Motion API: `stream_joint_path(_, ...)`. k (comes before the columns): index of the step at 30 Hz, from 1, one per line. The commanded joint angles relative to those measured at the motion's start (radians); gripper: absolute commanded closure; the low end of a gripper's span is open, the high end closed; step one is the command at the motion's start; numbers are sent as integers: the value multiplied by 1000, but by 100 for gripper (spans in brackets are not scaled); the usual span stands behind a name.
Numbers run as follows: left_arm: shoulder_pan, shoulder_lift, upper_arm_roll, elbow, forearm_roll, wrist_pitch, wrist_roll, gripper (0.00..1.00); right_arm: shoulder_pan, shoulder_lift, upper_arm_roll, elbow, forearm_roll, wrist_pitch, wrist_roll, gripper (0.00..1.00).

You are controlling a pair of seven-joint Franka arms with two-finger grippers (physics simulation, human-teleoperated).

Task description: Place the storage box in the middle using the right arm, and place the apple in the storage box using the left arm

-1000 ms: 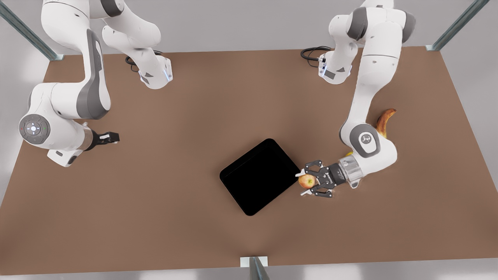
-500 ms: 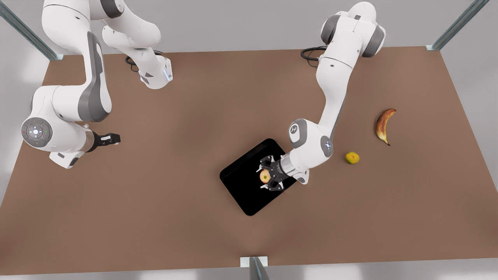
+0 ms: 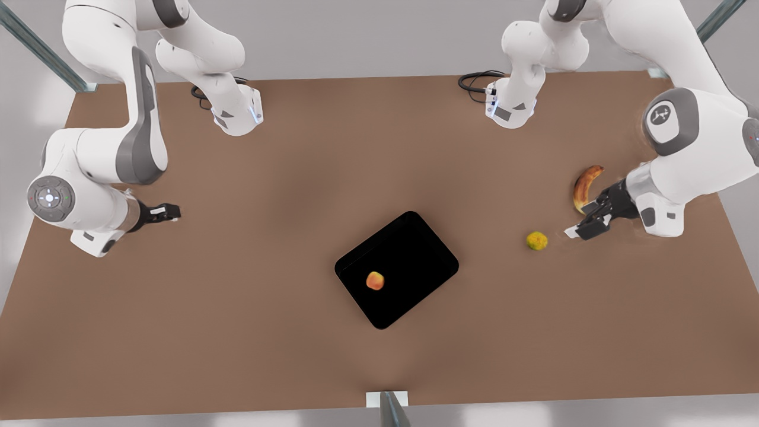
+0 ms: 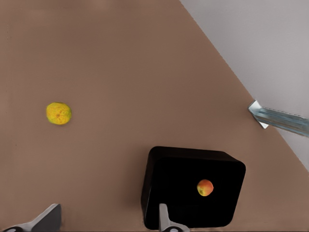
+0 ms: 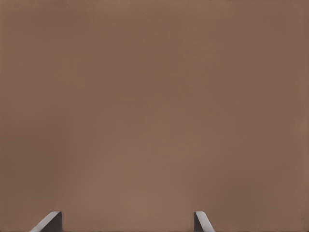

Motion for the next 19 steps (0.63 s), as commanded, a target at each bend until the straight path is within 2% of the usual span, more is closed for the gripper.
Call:
stream_joint_path(1,12,-15,-42,0,222,0,81,0,0,-7,0,0,-2,2,0,0)
stream_joint_path(2,144,-38,-200,-3,242,-9,110,0,0,-15,2,-1,-16,5,2,0)
stream_joint_path(3,194,-159,-286,-126,299,-14,104,0,-12,-21,5,-5,-14,7,3,0)
stream_joint_path(4,201,-185,-303,-147,299,-32,97,0,-34,-25,29,-8,-17,8,3,0)
stream_joint_path(5,218,-190,-320,-164,311,-51,294,0,-39,-42,29,-15,-17,20,3,0)
stream_joint_path(6,221,-242,-323,-258,314,14,468,0,-45,-45,31,-17,-17,20,3,0)
stream_joint_path(7,223,-317,-323,-410,316,130,468,0,-45,-45,31,-18,-17,20,3,0)
stream_joint_path(8,223,-224,-317,-396,319,150,468,0,-45,-45,31,-18,-17,20,3,0)
stream_joint_path(11,209,-116,-317,-318,324,138,476,0,-45,-36,31,-15,-17,19,2,0)
stream_joint_path(15,151,-76,-288,-275,324,137,476,0,-45,-35,31,-15,-17,19,0,0)
stream_joint_path(16,106,-58,-234,-247,324,137,476,0,-45,-33,31,-15,-17,19,0,0)
stream_joint_path(19,106,-44,-242,-233,324,140,469,0,-45,-30,31,-15,-16,19,2,0)
